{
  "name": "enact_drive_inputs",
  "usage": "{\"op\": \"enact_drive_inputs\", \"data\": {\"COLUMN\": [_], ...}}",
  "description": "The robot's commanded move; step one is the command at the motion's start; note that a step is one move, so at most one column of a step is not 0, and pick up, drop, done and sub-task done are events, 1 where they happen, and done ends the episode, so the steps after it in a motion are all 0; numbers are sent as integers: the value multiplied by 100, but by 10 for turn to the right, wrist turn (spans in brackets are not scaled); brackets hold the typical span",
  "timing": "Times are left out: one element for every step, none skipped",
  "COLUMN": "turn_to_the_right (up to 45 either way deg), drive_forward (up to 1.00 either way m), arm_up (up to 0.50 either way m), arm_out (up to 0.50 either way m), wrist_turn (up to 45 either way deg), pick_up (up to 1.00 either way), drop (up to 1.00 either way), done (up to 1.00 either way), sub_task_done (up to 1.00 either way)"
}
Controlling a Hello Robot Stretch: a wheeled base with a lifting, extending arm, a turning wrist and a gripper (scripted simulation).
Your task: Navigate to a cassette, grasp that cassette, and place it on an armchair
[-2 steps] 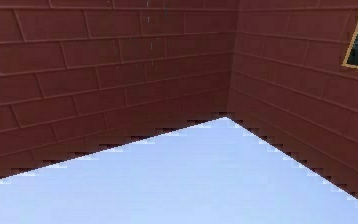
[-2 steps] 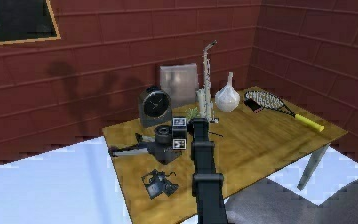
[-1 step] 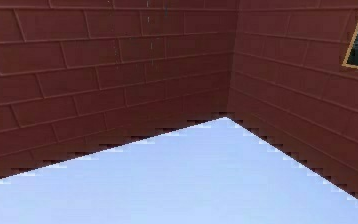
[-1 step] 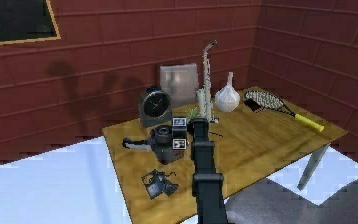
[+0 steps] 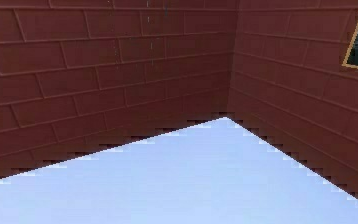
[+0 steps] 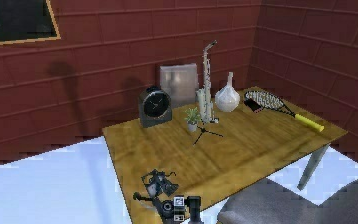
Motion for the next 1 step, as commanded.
{"op": "enact_drive_inputs", "data": {"turn_to_the_right": [0], "drive_forward": [0], "arm_up": [0], "arm_out": [0], "wrist_turn": [0], "pick_up": [100], "drop": [0], "done": [0], "sub_task_done": [0]}}
